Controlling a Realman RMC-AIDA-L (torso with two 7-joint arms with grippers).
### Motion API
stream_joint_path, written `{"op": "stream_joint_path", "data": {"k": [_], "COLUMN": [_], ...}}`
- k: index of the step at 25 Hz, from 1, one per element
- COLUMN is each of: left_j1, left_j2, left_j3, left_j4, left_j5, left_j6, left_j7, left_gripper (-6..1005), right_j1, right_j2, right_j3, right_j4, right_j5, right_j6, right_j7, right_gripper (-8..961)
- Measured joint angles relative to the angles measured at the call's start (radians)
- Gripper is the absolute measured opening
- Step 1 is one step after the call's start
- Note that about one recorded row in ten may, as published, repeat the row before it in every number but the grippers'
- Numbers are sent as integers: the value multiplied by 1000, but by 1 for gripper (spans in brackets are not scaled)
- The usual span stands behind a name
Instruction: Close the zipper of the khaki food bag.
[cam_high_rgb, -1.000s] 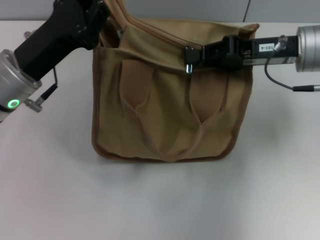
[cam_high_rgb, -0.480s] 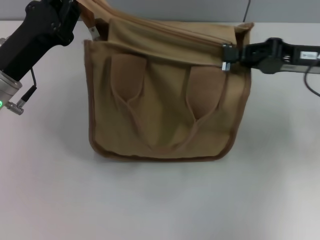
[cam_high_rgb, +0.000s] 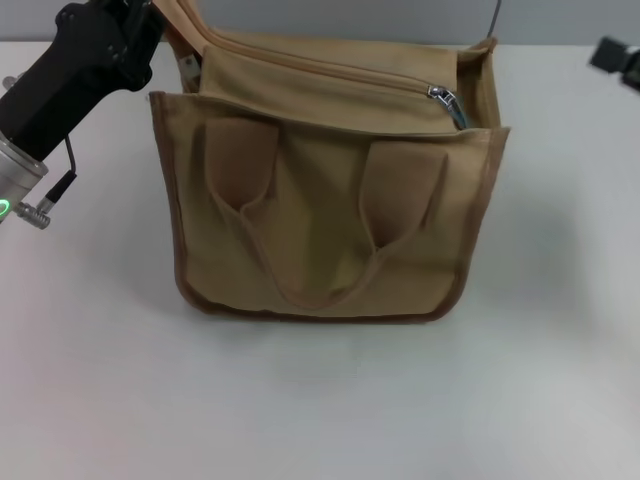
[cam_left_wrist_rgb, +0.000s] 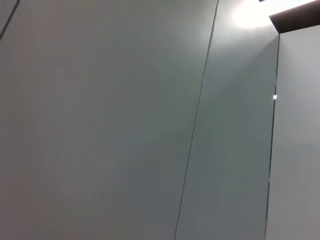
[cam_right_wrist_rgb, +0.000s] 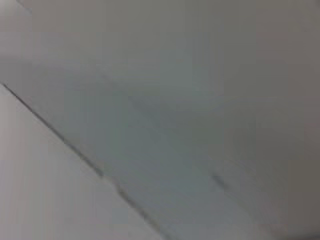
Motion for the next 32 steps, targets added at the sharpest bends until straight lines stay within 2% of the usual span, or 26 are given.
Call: {"op": "stream_joint_path", "data": {"k": [2, 3, 4, 5, 6, 10, 11, 14, 15, 19, 24, 25, 26, 27, 28, 30, 32], "left_j1": [5, 7, 10, 16, 19, 37, 43, 63, 81, 146, 210, 237, 269, 269, 330, 358, 358], "left_j2": [0, -1, -2, -4, -4, 0, 0, 1, 1, 1, 5, 6, 7, 7, 18, 29, 29], "left_j3": [-4, -6, -8, -8, -8, -2, -1, -1, -2, -19, -8, -7, -7, -7, -18, -24, -24], "left_j4": [-2, -3, -6, -9, -10, -8, -3, 10, 18, 19, 69, 102, 135, 135, 175, 177, 177], "left_j5": [0, 0, 0, -1, -1, 16, 22, 32, 32, 29, 60, 72, 77, 77, 73, 72, 72], "left_j6": [-1, -1, -2, -3, -4, -13, -12, -6, -2, -9, -19, -21, -12, -12, 40, 80, 80], "left_j7": [3, 7, 17, 34, 42, 56, 59, 83, 114, 204, 213, 211, 208, 208, 193, 172, 172], "left_gripper": [55, 55, 56, 56, 56, 58, 58, 59, 59, 267, 439, 473, 548, 623, 698, 735, 773], "right_j1": [-29, -42, -52, -69, -69, -82, -81, -76, -71, -72, -73, -82, -91, -91, -100, -116, -118], "right_j2": [12, 23, 37, 68, 68, 123, 130, 137, 137, 138, 135, 134, 134, 134, 134, 135, 131], "right_j3": [1, 1, 1, 2, 2, -3, -4, -5, -2, 1, -19, -20, -19, -19, -19, -20, -27], "right_j4": [7, 8, 8, 8, 8, 9, 15, 39, 84, 117, 117, 112, 105, 105, 93, 77, 73], "right_j5": [45, 58, 67, 84, 84, 94, 94, 95, 95, 95, 81, 80, 80, 80, 80, 83, 80], "right_j6": [-6, -9, -11, -18, -18, -24, -21, -15, -11, -10, -21, -23, -24, -24, -25, -32, -60], "right_j7": [-80, -128, -178, -285, -285, -505, -540, -592, -648, -713, -747, -748, -748, -748, -749, -752, -751], "right_gripper": [17, 57, 96, 136, 175, 279, 300, 363, 385, 492, 655, 733, 733, 733, 733, 733, 733]}}
